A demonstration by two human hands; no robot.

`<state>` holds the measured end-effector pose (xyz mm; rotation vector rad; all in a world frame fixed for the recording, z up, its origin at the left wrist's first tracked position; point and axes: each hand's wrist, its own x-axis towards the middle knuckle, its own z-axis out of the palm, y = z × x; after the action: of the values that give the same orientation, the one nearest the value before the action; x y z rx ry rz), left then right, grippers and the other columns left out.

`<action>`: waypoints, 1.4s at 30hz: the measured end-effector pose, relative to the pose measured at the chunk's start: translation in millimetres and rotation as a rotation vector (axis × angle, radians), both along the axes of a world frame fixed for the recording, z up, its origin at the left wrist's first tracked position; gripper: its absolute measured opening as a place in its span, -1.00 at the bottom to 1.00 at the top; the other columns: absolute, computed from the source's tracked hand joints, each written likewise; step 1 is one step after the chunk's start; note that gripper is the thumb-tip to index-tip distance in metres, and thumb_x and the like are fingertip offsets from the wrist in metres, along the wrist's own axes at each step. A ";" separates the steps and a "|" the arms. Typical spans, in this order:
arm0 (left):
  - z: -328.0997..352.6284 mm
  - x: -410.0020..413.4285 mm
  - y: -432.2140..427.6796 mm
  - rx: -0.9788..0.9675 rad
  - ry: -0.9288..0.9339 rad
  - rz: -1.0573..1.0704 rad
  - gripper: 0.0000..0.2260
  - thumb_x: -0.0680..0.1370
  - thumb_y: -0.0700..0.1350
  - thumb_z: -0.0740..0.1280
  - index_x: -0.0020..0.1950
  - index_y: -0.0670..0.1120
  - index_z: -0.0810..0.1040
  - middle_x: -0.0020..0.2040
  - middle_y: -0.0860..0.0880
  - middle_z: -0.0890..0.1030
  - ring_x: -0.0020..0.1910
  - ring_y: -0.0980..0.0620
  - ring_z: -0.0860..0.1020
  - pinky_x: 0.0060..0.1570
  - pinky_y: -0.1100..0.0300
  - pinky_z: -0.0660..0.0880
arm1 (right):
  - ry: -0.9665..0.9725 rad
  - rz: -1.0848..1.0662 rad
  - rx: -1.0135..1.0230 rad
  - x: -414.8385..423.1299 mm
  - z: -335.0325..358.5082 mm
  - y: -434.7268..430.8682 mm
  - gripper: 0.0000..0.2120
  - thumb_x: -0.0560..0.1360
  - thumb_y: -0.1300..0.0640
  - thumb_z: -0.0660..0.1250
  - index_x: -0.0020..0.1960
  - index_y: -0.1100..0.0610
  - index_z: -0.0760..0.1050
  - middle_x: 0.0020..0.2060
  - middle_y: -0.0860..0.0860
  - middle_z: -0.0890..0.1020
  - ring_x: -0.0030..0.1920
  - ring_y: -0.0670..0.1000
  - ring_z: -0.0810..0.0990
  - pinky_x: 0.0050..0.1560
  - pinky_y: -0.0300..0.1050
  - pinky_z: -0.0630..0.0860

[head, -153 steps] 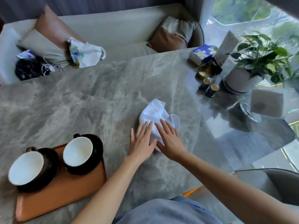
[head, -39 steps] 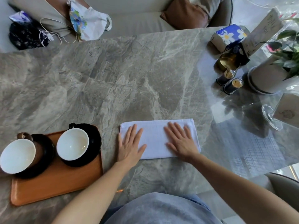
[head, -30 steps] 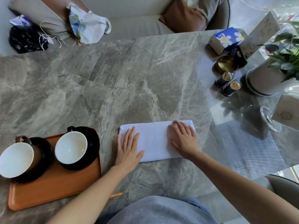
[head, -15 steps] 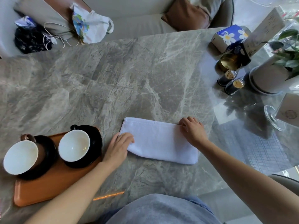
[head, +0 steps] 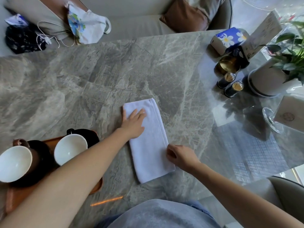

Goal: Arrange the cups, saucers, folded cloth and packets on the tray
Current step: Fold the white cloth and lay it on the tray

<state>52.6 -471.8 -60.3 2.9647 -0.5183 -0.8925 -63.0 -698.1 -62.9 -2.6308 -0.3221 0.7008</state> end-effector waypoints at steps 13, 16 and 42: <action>9.8 -160.4 20.5 -0.469 -0.132 -0.119 -0.94 0.39 -0.14 0.30 -0.19 0.02 0.51 -0.25 0.09 0.58 -0.15 0.05 0.57 0.16 0.19 0.21 | -0.010 0.608 -0.024 -13.0 5.0 -19.8 -0.72 0.42 -0.02 0.28 0.11 -0.02 0.41 0.10 -0.04 0.46 0.11 0.04 0.43 -0.03 -0.02 0.48; 5.7 -179.7 27.2 -0.412 -0.065 -0.021 -0.92 0.44 -0.02 0.26 -0.12 0.02 0.50 -0.11 0.10 0.54 0.04 0.10 0.50 0.43 0.06 0.08 | -0.020 0.592 -0.027 -13.3 3.7 -15.9 -0.70 0.37 0.03 0.28 0.09 -0.02 0.41 0.07 -0.04 0.47 0.09 0.05 0.46 -0.07 -0.02 0.48; 15.1 -170.1 28.9 -0.647 -0.081 0.409 -0.92 0.48 -0.15 0.32 -0.07 -0.03 0.58 -0.17 0.00 0.65 -0.16 0.00 0.57 -0.19 0.10 0.46 | -0.109 0.115 0.193 -28.5 19.3 -2.9 -0.83 0.55 0.13 0.12 0.13 0.00 0.32 -0.10 -0.09 0.53 -0.31 -0.07 0.39 -0.34 -0.14 0.31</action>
<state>-117.4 -442.9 -45.2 2.3812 -0.1414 -0.4504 -91.5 -701.0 -43.6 -2.4853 -0.5476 0.5342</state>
